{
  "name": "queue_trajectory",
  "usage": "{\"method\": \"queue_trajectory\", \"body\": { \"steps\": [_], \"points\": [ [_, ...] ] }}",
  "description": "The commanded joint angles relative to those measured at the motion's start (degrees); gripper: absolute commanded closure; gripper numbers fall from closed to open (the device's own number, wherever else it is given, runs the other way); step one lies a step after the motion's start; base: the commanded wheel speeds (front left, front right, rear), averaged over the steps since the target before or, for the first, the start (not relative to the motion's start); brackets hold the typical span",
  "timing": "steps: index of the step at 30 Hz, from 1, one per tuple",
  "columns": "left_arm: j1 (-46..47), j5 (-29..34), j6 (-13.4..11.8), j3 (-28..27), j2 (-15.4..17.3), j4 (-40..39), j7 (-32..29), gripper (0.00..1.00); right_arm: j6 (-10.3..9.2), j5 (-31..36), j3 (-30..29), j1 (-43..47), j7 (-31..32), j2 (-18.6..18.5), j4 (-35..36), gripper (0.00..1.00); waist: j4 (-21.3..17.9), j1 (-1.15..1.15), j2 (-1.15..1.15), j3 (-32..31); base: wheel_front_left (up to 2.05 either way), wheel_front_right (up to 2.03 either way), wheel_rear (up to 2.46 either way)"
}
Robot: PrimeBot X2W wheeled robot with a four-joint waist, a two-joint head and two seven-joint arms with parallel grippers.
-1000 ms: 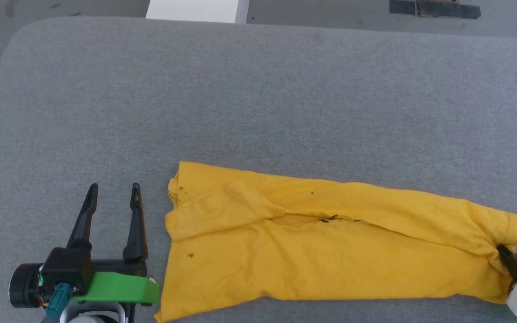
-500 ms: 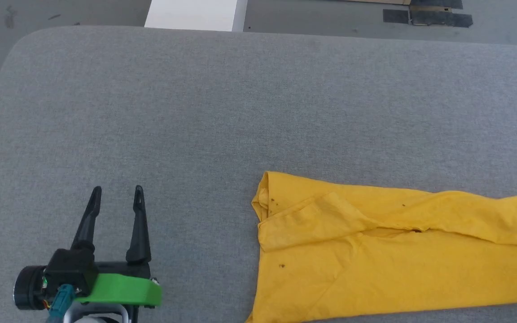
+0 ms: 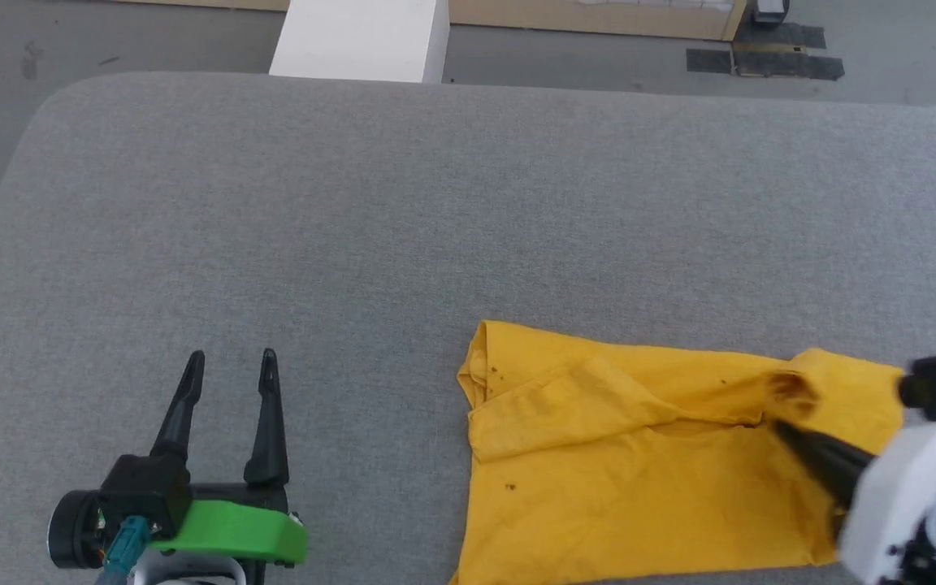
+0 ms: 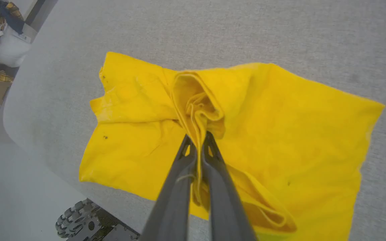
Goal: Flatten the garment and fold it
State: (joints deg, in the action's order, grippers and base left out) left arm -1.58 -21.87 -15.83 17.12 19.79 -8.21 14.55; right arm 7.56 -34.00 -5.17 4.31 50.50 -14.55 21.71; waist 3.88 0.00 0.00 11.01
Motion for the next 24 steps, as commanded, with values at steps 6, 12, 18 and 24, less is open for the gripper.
{"method": "queue_trajectory", "body": {
  "steps": [6, 12, 18, 24],
  "points": [
    [-1.4, -0.9, 0.4, 0.1, -0.3, 0.2, 0.4, 0.00, -0.08, -3.3, 10.7, -6.4, 1.2, -0.1, 0.8, 1.00, 1.4, 0.00, 0.00, -1.1, 0.00, 0.00, 0.00],
    [-1.8, -1.3, 0.5, 0.1, -0.4, 0.3, 0.4, 0.00, -0.08, -4.2, 20.2, -12.6, -0.3, 1.1, -3.6, 1.00, 2.3, 0.00, 0.00, -1.5, 0.00, 0.00, 0.00],
    [-1.3, -1.6, 0.7, 0.6, -0.9, 0.5, 0.4, 0.00, -0.08, -1.0, 26.3, -18.5, -4.9, 3.0, -13.9, 1.00, 3.7, 0.00, 0.00, -0.8, 0.00, 0.00, 0.00],
    [-0.9, -1.9, 1.0, 1.0, -1.6, 1.4, 0.4, 0.00, -0.08, 3.9, 29.4, -23.5, -9.3, 7.3, -28.2, 1.00, 5.1, 0.00, 0.00, -0.5, 0.00, 0.00, 0.00]
  ]
}}
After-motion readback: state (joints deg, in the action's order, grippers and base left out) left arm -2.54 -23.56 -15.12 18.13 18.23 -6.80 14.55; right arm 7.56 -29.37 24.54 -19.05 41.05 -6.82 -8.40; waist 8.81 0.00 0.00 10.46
